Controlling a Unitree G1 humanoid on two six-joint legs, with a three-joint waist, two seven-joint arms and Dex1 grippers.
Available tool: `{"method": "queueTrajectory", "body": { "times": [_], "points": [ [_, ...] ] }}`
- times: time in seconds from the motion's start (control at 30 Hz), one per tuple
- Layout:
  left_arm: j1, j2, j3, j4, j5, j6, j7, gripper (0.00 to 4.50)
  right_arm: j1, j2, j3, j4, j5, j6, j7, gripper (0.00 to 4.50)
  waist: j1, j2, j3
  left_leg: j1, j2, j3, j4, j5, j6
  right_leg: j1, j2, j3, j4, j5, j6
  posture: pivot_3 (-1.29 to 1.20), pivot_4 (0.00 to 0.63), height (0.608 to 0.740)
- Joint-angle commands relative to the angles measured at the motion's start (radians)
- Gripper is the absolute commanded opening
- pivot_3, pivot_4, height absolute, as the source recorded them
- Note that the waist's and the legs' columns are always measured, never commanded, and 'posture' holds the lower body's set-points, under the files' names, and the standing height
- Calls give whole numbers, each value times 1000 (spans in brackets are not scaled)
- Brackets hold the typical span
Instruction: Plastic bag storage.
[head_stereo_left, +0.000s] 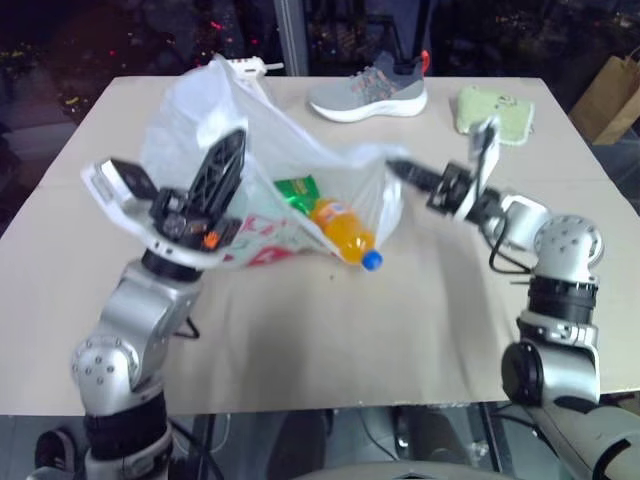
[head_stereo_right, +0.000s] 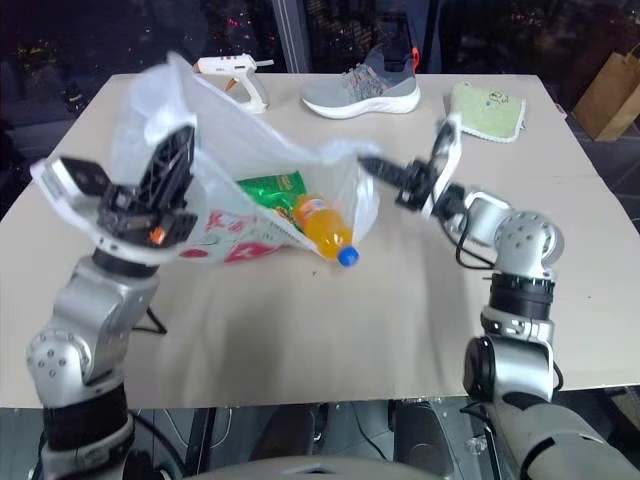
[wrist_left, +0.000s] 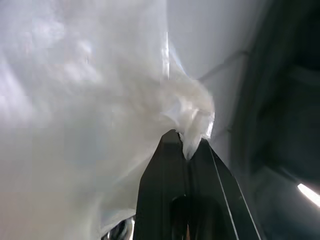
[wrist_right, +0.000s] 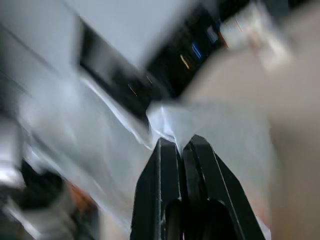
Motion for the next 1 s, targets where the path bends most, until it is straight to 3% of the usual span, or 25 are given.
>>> {"method": "queueTrajectory", "body": {
  "times": [0.03, 0.2, 0.3, 0.37, 0.4, 0.47, 0.57, 0.7, 0.87, 1.0],
  "points": [
    [-141, -11, 2, 51, 40, -67, 56, 0, -146, -33, -186, 112, 172, -90, -144, 84, -1, 0, 0, 0, 0, 0, 0, 0, 0, 0, 0, 0, 0, 0, 0, 0, 150, 740],
    [-308, -4, 44, 172, 103, -118, 107, 0, -262, -129, -260, 206, 265, -137, -184, 84, -3, 1, 0, -1, 0, 1, -2, 0, 0, -1, 0, 0, -4, 0, 0, 0, 150, 740],
    [-311, 8, 50, 219, 179, -107, 103, 0, -240, -182, -217, 196, 227, -148, -148, 840, -8, 1, 0, -2, 0, 2, -4, 0, 0, -1, 0, 1, -8, 0, 0, 0, 150, 740],
    [-297, 7, 57, 238, 212, -104, 104, 0, -217, -202, -194, 187, 221, -149, -120, 1809, -15, 1, 0, -3, 0, 4, -5, 0, 0, -1, 0, 2, -10, 0, 0, 0, 150, 740],
    [-278, 17, 57, 244, 235, -91, 91, 260, -196, -217, -178, 171, 217, -140, -95, 2307, -19, 1, 0, -3, 1, 4, -6, 0, 0, -1, 0, 2, -11, 0, 0, 0, 150, 740],
    [-206, 48, 49, 221, 245, -27, 47, 932, -116, -270, -99, 107, 164, -118, -13, 3325, -30, 1, 0, -3, 1, 4, -7, 0, 0, -1, 0, 2, -12, 0, 0, 0, 150, 740],
    [-104, 101, 28, 170, 289, 47, 6, 2183, 19, -372, 49, 7, 65, -117, 128, 4500, -30, 1, 0, -3, 1, 4, -7, 0, 0, -1, 0, 2, -12, 0, 0, 0, 150, 740],
    [201, 234, 77, 51, 408, 144, -115, 4046, 332, -559, 246, -199, -93, -194, 395, 4500, -31, 1, 0, -2, 1, 4, -8, -2, 3, -1, 0, 2, -13, 0, 0, 0, 150, 740],
    [598, 309, 252, -66, 570, 143, -302, 4046, 619, -641, 284, -315, -232, -352, 510, 4500, -29, 3, 0, 0, 2, 6, -7, -2, 4, -1, 0, 4, -10, 0, 0, 0, 150, 740],
    [913, 281, 249, -116, 892, 34, -450, 4046, 840, -633, 279, -327, -393, -595, 568, 4500, -25, 2, -1, 2, 2, 7, -5, -2, 3, 2, 0, 4, -11, -3, -3, 0, 150, 740]
  ]
}}
